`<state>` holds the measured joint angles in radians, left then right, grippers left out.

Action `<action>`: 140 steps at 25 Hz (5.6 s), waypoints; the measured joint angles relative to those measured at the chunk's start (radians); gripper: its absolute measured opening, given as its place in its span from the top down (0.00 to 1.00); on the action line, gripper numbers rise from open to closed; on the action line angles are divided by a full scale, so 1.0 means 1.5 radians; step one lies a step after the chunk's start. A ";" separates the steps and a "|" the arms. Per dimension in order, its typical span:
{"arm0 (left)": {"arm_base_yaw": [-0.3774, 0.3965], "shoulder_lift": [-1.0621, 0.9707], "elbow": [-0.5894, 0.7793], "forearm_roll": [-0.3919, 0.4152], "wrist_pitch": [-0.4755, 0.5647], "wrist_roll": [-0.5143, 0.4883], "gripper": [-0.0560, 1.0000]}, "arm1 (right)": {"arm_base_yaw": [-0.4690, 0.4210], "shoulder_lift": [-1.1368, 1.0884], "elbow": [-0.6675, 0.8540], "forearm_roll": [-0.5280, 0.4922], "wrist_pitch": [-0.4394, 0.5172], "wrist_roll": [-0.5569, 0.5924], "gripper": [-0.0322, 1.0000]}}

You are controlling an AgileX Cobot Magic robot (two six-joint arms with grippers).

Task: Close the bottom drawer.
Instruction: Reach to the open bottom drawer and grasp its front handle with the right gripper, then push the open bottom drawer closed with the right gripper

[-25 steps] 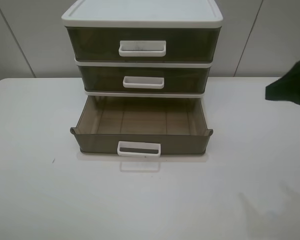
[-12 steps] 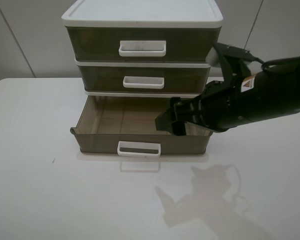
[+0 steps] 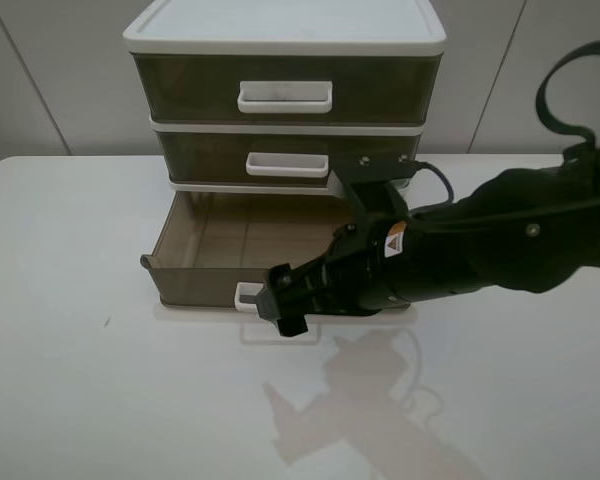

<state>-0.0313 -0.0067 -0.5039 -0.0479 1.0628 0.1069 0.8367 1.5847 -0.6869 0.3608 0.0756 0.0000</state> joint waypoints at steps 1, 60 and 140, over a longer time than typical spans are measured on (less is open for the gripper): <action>0.000 0.000 0.000 0.000 0.000 0.000 0.27 | 0.003 0.003 0.000 0.000 -0.008 0.000 0.27; 0.000 0.000 0.000 0.000 0.000 0.000 0.27 | 0.013 0.217 -0.002 0.018 -0.393 0.000 0.95; 0.000 0.000 0.000 0.000 0.000 0.000 0.27 | 0.039 0.430 -0.174 0.231 -0.684 0.053 0.95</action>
<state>-0.0313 -0.0067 -0.5039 -0.0479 1.0628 0.1069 0.8951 2.2295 -0.9482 0.7071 -0.9499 0.0798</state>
